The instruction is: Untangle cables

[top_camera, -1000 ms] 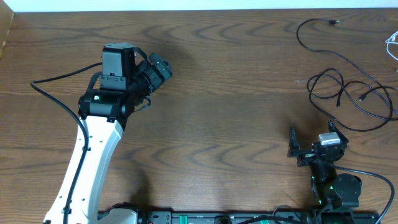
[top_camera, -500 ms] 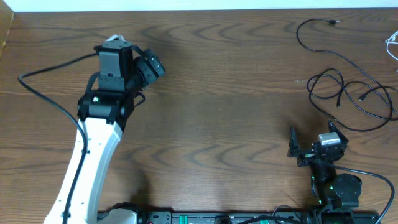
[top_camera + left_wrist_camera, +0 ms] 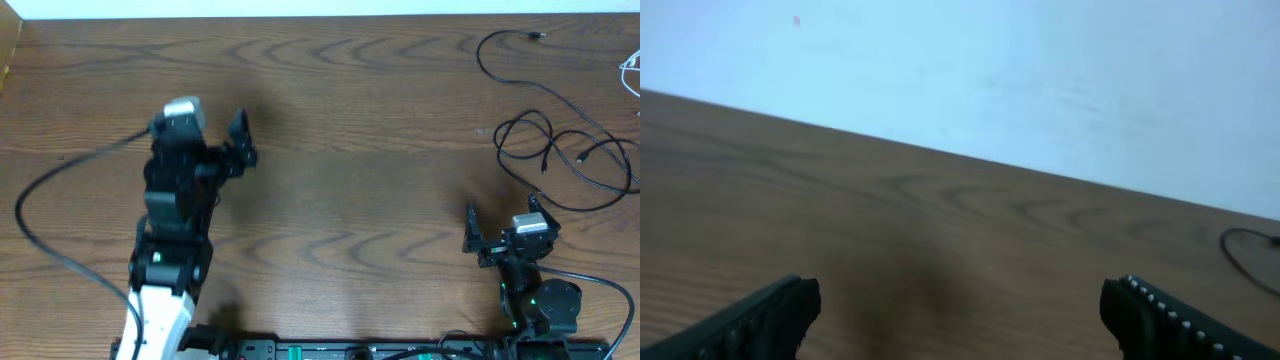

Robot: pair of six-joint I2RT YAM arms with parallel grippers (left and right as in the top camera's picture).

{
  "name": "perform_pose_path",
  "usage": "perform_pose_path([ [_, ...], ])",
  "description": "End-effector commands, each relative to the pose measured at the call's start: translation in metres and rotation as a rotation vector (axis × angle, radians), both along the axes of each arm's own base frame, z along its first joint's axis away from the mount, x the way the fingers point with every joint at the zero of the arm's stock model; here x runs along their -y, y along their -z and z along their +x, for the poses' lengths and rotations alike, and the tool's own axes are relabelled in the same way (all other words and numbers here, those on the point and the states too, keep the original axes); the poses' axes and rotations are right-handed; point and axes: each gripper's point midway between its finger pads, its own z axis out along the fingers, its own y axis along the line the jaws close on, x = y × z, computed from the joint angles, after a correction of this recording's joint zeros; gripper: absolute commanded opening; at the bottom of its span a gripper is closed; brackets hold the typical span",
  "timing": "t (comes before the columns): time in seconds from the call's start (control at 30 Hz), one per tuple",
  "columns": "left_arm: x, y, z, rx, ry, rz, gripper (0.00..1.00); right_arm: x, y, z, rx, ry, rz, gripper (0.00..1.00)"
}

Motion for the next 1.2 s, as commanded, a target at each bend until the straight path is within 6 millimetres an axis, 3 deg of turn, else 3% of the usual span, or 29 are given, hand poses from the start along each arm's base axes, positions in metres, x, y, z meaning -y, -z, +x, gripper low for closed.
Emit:
perform_pose_path([
  [0.0,-0.014,0.002,-0.016,0.050,-0.029,0.044,0.96,-0.001,0.001,0.000,-0.003,0.000,0.011,0.99],
  [0.27,-0.040,0.020,-0.057,0.129,-0.102,0.082,0.96,-0.001,0.001,0.000,-0.003,0.000,0.011,0.99],
  [0.57,-0.044,0.041,-0.088,0.221,-0.104,0.192,0.96,-0.001,0.001,0.000,-0.003,0.000,0.011,0.99],
  [1.17,-0.042,0.080,-0.100,0.270,-0.104,0.190,0.96,-0.001,0.001,0.000,-0.003,0.000,0.011,0.99],
])
